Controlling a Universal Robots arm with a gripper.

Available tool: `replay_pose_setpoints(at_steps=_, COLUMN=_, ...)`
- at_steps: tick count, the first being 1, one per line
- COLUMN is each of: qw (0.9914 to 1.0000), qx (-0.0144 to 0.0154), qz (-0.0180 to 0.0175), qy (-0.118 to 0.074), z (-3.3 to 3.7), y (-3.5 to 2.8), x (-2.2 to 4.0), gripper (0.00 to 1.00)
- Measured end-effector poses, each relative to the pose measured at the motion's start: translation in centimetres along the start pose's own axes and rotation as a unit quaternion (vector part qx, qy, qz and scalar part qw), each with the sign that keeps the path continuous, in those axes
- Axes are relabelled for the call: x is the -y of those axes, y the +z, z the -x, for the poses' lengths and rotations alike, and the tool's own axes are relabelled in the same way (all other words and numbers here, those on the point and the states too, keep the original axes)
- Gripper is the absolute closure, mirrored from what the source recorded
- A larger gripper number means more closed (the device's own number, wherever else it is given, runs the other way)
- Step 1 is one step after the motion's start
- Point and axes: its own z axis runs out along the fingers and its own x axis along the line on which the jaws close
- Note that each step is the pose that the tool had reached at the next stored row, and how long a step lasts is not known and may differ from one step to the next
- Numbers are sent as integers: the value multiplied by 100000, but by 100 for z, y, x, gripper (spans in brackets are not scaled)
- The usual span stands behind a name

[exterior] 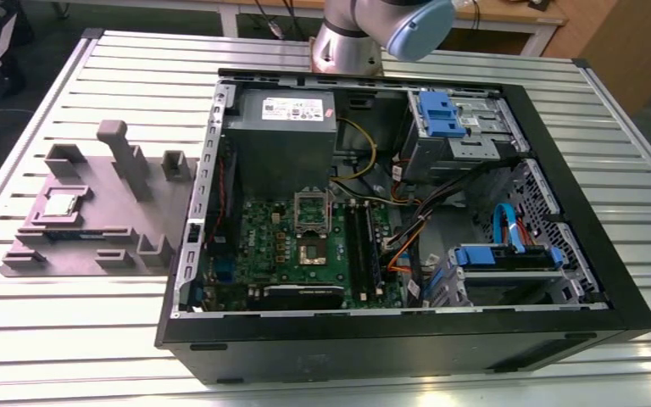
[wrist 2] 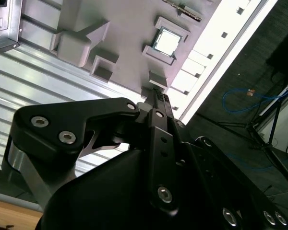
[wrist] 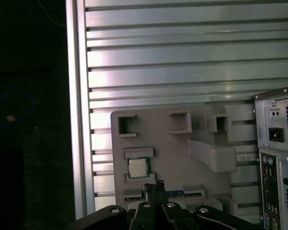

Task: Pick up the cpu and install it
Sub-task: 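Reach for the cpu, then pick up the cpu and move it towards the insertion slot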

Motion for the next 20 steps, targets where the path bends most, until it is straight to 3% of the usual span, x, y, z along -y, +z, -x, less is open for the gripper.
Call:
replay_pose_setpoints(at_steps=8, qw=100000, qx=-2, qz=-1, qy=0, z=-104, y=1, x=8, gripper=89)
replay_pose_setpoints(at_steps=20, qw=100000, qx=1, qz=2, qy=-1, z=-108, y=1, x=8, gripper=89)
